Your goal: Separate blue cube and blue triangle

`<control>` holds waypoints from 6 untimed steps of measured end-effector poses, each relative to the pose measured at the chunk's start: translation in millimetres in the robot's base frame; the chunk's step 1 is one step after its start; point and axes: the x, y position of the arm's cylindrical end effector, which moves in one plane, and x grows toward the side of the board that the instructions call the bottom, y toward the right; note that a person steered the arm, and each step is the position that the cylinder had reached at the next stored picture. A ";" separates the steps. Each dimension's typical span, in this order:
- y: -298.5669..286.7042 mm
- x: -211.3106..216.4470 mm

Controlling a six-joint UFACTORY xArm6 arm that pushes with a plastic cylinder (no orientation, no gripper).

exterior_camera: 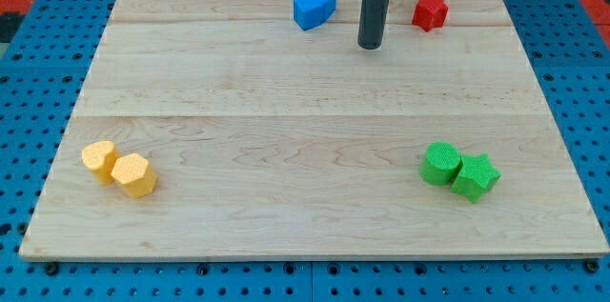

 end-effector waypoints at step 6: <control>36.3 -92.5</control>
